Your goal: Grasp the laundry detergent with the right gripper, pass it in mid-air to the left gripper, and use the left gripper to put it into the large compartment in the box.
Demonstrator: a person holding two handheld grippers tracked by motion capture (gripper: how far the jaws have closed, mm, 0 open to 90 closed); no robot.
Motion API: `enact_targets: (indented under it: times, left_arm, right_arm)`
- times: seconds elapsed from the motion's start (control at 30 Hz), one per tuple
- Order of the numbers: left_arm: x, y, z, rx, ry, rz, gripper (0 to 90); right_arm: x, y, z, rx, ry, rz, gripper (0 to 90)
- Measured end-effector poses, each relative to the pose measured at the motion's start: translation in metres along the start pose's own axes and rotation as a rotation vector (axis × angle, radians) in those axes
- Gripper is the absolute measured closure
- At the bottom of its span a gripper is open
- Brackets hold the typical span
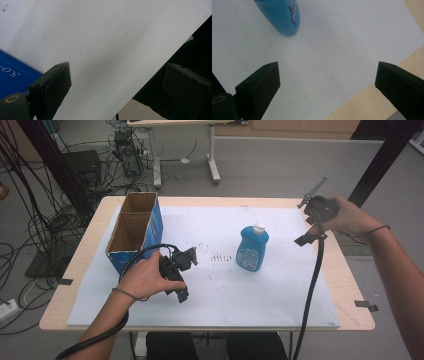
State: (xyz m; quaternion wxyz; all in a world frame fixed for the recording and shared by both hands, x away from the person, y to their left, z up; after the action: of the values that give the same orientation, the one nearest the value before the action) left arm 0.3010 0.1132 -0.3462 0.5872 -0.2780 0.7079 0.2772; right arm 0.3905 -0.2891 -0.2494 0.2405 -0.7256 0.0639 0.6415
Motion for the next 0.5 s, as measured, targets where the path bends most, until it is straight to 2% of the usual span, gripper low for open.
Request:
enact_targets:
  times: [0.5]
  left_arm:
    - [-0.001,0.0003,0.0001,0.003,0.017,0.001,7.8]
  right_arm:
    - [-0.002,0.0021,-0.0016,-0.002,-0.003,0.002,6.0]
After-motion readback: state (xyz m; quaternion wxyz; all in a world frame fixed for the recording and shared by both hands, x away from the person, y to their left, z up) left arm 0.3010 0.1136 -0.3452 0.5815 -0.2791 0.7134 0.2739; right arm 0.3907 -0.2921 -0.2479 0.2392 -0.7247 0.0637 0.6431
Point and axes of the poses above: each handheld gripper's, and its own axes: x roughly forward along the jaws, y roughly out of its underside, z roughly to its left, the point moved 10 cm from there along x, roughly forward along the jaws, and after that the axes turned 8 degrees about -x, right-handed, at the moved point
